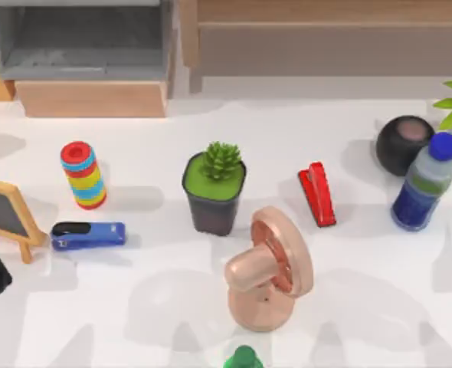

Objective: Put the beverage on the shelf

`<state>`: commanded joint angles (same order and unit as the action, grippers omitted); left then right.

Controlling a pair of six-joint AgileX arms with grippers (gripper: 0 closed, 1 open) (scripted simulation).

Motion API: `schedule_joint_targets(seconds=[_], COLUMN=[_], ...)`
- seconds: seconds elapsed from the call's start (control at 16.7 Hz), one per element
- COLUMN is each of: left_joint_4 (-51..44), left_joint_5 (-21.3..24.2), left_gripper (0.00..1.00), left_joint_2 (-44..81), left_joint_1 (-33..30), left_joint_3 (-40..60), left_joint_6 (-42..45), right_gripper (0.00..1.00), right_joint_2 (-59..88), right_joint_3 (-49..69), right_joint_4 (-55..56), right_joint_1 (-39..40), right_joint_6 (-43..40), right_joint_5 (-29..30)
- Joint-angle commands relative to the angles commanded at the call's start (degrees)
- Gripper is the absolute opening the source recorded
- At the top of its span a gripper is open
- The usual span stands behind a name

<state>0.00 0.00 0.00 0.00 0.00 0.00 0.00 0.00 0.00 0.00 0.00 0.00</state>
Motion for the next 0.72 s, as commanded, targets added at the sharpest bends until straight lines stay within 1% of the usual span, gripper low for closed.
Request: schedule_joint_targets(seconds=[0.18,0.36,0.54,0.72], left_joint_4=[0.0,0.0,0.0,0.0], left_joint_5=[0.0,0.0,0.0,0.0], left_gripper=[1.0,1.0,1.0,1.0], left_joint_2=[0.0,0.0,0.0,0.0], left_joint_1=[0.0,0.0,0.0,0.0], left_joint_3=[0.0,0.0,0.0,0.0], left_joint_6=[0.0,0.0,0.0,0.0], right_gripper=[1.0,1.0,1.0,1.0], right_joint_2=[0.6,5.9,16.7,32.6], right_joint_3=[0.3,2.5,5.8,9.5], right_joint_4=[0.6,5.8,15.1,27.0], right_joint_1=[-0.3,-3.2,-8.0,-14.2], right_joint_6=[-0.1,-0.4,-0.5,-0.3], right_joint_5=[-0.3,-2.9,-7.4,-13.5])
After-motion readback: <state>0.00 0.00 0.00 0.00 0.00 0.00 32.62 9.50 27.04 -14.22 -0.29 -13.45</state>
